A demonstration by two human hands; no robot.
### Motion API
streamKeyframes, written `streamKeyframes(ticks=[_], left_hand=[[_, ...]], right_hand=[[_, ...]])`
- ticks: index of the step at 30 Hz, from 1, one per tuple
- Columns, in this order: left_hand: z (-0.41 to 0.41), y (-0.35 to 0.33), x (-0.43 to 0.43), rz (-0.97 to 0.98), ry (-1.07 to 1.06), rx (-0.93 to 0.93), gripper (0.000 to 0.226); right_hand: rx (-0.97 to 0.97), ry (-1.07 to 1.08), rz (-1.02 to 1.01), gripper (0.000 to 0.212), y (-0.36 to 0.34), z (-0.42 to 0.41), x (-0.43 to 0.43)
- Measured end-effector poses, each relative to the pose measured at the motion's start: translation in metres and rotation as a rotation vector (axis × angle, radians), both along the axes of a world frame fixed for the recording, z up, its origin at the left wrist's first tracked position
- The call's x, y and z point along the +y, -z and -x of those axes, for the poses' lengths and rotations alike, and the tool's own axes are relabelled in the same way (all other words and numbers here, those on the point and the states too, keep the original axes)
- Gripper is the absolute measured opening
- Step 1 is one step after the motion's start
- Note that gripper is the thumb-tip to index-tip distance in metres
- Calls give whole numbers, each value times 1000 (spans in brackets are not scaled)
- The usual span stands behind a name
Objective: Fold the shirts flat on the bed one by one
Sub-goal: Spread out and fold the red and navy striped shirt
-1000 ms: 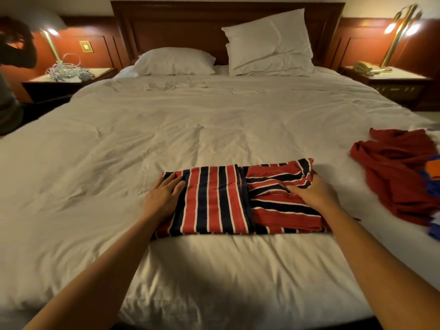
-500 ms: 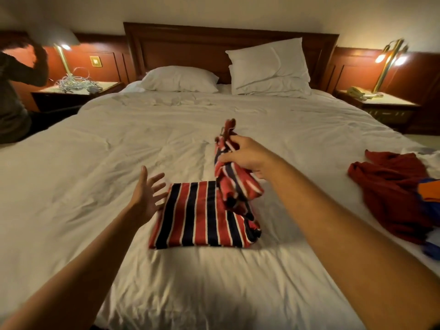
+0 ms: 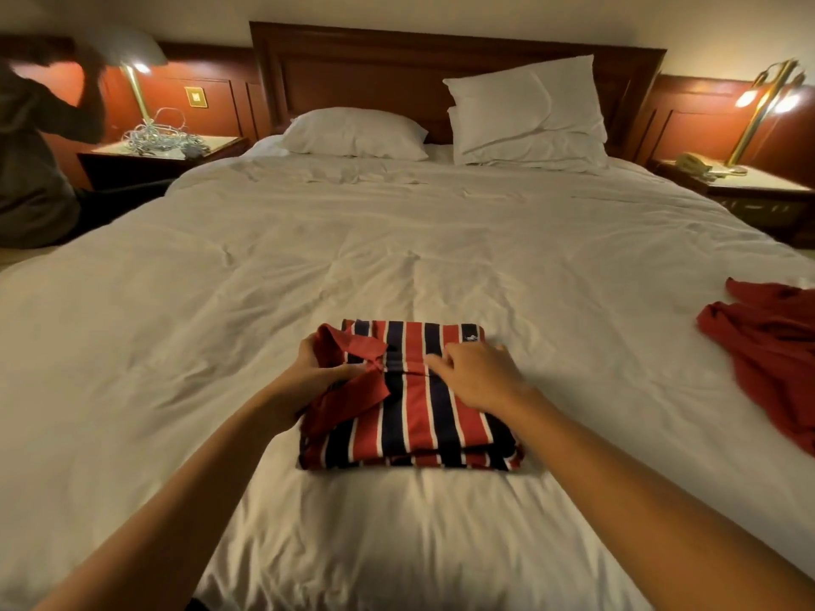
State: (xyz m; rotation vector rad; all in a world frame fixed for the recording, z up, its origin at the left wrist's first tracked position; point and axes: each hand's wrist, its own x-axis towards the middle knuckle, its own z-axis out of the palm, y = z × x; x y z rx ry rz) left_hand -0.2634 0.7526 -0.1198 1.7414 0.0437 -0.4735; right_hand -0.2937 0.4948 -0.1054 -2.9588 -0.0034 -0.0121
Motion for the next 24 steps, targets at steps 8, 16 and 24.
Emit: streamKeyframes(ticks=[8,16,24], left_hand=[[-10,-11,2,-165,205,141,139],[-21,-93,8,-133,471,-158,114],[-75,-216,-74,-381,695,-266,93]], right_hand=[[250,-98,-22,74,4,-79,-4],[351,-193,-387,39,-105,-59,-50],[20,62,-897,36,-135,50,-110]])
